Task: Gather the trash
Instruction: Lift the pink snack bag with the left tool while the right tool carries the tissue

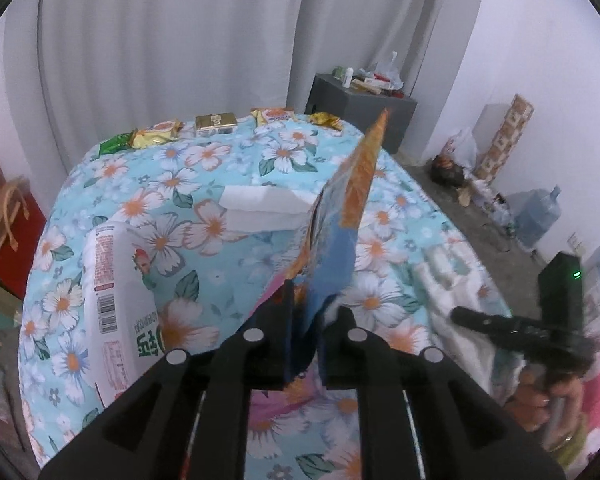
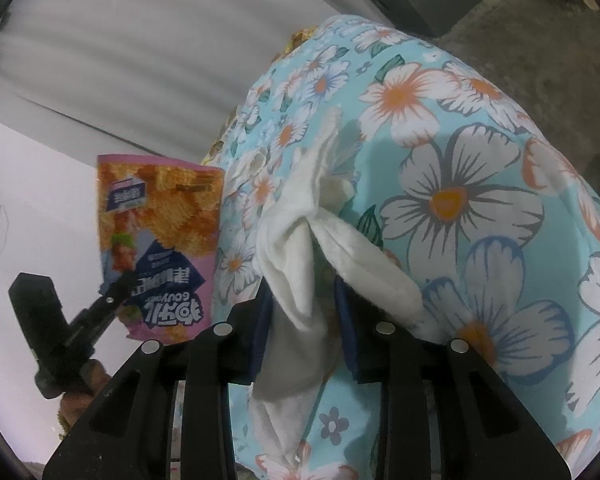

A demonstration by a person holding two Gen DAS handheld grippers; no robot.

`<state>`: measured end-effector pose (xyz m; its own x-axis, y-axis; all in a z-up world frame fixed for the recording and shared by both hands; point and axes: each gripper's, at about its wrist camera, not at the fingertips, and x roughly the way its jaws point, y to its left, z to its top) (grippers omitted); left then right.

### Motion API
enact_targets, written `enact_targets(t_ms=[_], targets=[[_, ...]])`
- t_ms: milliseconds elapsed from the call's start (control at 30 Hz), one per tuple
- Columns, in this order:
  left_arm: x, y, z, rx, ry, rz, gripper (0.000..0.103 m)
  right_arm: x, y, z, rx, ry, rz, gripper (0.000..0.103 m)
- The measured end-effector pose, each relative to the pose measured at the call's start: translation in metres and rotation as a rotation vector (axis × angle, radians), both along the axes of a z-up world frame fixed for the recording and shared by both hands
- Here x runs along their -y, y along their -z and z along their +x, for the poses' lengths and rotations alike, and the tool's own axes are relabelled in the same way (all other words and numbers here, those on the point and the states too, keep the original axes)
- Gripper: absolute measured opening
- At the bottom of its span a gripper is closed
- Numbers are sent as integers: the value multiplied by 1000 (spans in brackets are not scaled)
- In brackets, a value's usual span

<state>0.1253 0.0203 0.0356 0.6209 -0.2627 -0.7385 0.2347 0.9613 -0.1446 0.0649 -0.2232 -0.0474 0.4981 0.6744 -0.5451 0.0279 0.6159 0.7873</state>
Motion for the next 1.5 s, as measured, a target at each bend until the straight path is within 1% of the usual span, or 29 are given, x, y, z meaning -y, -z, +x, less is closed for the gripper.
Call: enact_targets(t_ms=[133,200,267,367,467,533,600,633,700,867,1000,1200,1367,1500], targets=[[6,12,4,18,-4,89,15,-4,-4,0,-1,-11,-15,37],[9,16,6,33,-8,138,17,-8,-7,-1,1,-19,-29,42],[11,20,7,48,-9,180,17,-13,-10,-1,8,-29,-53,43],[13,22,5,71,-4,220,17,-18,-13,-1,16,-31,-91,43],[18,21,3,107,3,250,6,-22,-14,-1,18,-23,-131,36],[23,18,0,131,13,269,5,-24,-14,-2,20,-22,-159,33],[29,16,-3,153,22,290,3,-26,-15,-2,18,-17,-196,23],[33,15,-5,170,29,306,3,-26,-15,-4,17,-16,-208,21],[41,13,-9,196,43,335,3,-25,-15,-5,17,-15,-206,14],[54,5,-19,248,68,366,2,-22,-23,-11,40,-10,-203,9],[60,-5,-25,286,84,360,1,-21,-37,-17,74,-8,-195,8],[70,-31,-35,340,121,300,0,-9,-58,-26,125,26,-144,8],[87,-54,-35,348,197,196,0,16,-74,-41,164,93,-112,8],[114,-70,-30,321,285,91,0,49,-86,-58,198,186,-110,8]])
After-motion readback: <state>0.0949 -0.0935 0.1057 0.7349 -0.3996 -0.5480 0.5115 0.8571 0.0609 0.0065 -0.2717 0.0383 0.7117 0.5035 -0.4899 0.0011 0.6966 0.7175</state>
